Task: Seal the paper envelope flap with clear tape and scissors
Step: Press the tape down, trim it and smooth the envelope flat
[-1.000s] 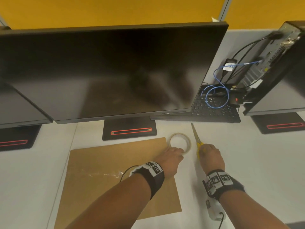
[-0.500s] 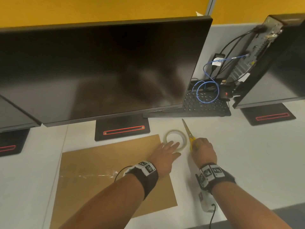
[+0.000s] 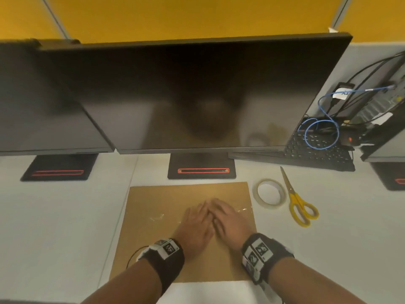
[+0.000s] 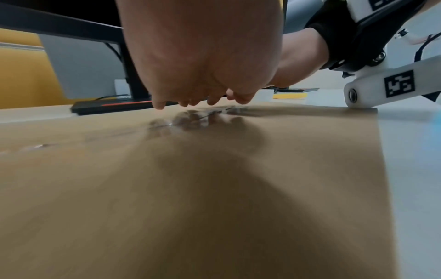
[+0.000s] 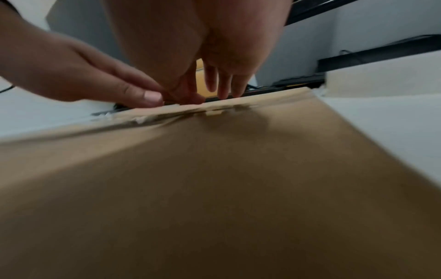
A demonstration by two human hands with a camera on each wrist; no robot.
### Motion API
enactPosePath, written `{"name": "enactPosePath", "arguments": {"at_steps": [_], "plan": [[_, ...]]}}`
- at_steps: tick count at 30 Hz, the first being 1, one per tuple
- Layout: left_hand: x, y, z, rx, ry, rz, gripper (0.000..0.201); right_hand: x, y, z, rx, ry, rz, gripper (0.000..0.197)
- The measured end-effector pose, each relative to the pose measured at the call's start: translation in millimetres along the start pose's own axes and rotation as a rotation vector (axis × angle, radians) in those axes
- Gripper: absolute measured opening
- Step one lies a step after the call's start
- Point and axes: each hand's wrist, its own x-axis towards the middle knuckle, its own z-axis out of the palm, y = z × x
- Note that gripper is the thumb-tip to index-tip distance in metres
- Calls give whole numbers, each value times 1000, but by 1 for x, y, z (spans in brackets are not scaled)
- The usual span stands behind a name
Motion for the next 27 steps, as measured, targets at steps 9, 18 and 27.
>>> {"name": "enactPosePath", "arguments": {"at_steps": [9, 18, 27], "plan": [[-30, -35, 28, 56, -54, -21, 58, 11, -2, 25, -195, -217, 73, 82], [-45, -98, 29, -186, 122, -347, 76, 15, -3, 21, -203, -256, 115, 63], [-48, -122, 21, -175, 30, -545, 100, 16, -3, 22, -228, -251, 126, 68]]}}
